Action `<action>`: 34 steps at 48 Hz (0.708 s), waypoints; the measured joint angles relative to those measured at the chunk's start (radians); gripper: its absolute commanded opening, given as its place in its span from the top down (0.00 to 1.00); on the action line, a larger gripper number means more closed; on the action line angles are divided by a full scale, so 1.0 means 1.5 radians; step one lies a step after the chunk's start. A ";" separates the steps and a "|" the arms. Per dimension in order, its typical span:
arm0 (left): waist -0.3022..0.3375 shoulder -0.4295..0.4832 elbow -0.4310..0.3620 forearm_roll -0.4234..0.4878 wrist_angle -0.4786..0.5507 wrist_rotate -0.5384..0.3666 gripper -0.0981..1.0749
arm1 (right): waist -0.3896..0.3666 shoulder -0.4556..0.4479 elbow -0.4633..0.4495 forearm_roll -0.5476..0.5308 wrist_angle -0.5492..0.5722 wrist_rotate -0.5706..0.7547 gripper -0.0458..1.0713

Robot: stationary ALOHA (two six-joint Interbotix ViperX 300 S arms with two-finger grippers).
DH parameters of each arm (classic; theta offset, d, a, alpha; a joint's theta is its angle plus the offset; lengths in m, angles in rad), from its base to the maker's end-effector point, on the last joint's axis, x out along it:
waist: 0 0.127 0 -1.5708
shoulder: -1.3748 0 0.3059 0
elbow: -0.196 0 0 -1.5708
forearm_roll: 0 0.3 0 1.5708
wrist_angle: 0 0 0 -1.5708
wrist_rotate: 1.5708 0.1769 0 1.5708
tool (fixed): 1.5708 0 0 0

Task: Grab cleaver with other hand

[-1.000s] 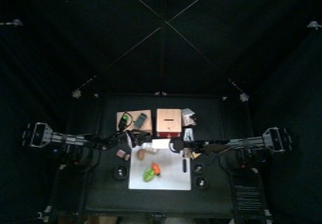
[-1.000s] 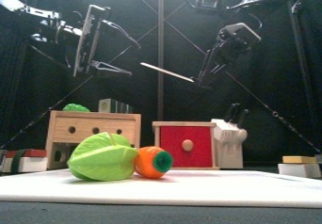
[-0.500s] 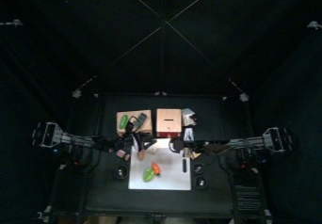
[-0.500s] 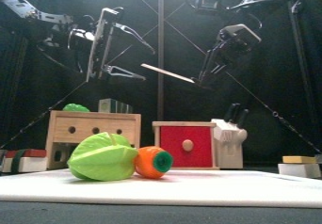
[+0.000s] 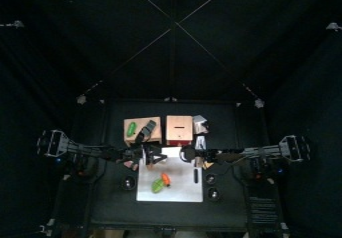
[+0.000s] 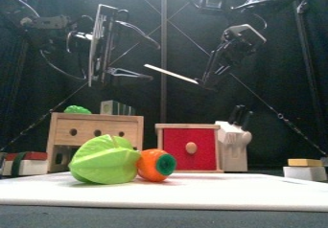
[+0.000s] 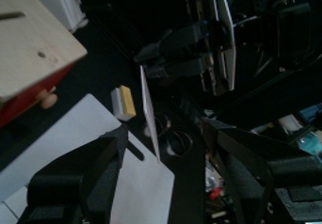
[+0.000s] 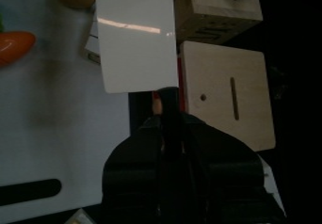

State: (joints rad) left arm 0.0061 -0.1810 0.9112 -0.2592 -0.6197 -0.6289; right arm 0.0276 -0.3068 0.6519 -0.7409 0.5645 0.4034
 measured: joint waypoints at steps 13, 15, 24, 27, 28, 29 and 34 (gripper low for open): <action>0.030 0.036 0.004 0.043 -0.041 -0.059 0.11 | 0.000 -0.001 0.000 0.000 0.000 0.000 0.60; 0.031 0.039 0.004 0.043 -0.041 -0.059 0.12 | 0.000 -0.001 0.001 0.001 -0.001 0.000 0.60; 0.038 0.044 0.005 0.043 -0.043 -0.060 0.27 | 0.000 0.000 0.000 0.002 0.000 0.000 0.60; 0.040 0.044 0.006 0.043 -0.044 -0.060 0.35 | 0.000 -0.001 0.000 0.002 0.000 -0.001 0.60; 0.040 0.044 0.007 0.043 -0.044 -0.060 0.37 | 0.000 -0.001 0.001 0.002 0.000 0.000 0.60; 0.040 0.044 0.007 0.043 -0.043 -0.060 0.39 | 0.000 -0.001 0.001 0.002 0.000 0.000 0.60; 0.041 0.044 0.007 0.044 -0.043 -0.060 0.47 | 0.000 -0.001 0.001 0.004 0.000 0.000 0.60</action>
State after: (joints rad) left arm 0.0675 -0.1150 0.9219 -0.1933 -0.6842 -0.7194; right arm 0.0276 -0.3083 0.6535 -0.7348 0.5645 0.4034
